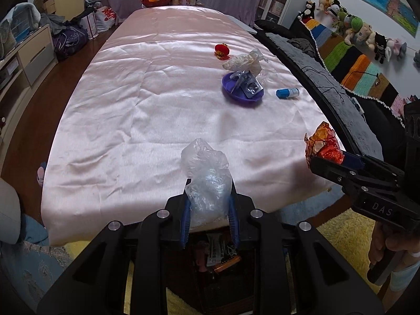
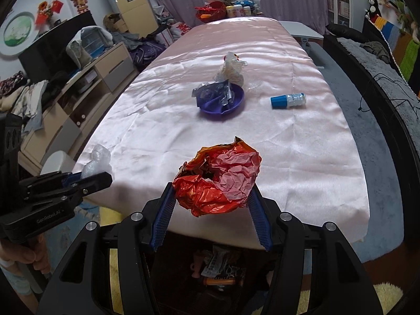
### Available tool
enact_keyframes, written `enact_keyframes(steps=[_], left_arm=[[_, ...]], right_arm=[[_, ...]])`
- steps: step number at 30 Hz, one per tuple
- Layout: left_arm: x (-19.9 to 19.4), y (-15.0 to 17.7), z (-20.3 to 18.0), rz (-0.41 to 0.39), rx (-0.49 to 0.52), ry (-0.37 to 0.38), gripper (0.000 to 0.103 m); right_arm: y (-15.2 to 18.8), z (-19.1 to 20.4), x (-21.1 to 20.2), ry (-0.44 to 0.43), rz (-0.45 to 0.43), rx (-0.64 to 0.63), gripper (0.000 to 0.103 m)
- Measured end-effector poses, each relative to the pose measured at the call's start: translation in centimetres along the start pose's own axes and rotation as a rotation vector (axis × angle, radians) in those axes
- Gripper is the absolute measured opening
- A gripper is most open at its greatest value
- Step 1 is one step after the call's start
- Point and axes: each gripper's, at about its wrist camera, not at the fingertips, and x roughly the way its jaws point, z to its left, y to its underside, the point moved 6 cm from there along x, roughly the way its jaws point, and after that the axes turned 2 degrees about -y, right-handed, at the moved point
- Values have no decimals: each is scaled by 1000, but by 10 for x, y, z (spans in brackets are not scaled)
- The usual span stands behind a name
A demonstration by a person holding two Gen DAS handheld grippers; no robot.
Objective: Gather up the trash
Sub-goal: 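Grasp the clear plastic bag with the left tool while the right tool grasps the red foil wrapper, then lower both tools to the black bin and open them to drop the items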
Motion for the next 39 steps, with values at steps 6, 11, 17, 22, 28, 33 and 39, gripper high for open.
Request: enact_keyframes(steps=[6,11,17,22,28,33,39], left_arm=[[-18,33,-5,4,6,-2,23],[-25,59,-12,13,19,-4,23],[-19,90,-17,57,18,1,23],[-7,114,-18,102,15,6,23],[13,136,-24,163,9,31,23],[28,146,-28,204,5,43,23],[40,152,-28,244,3,63,32]], right_arm=[[22,17,-18,-16,0,-31,57],[41,27,-26,-17,7,-49,57],[70,29,-22,-8,42,-53,57],[90,29,-13,1,83,-53,57],[110,22,5,9,149,-32,57],[125,15,21,16,210,-15,57],[129,9,30,0,245,31,61]])
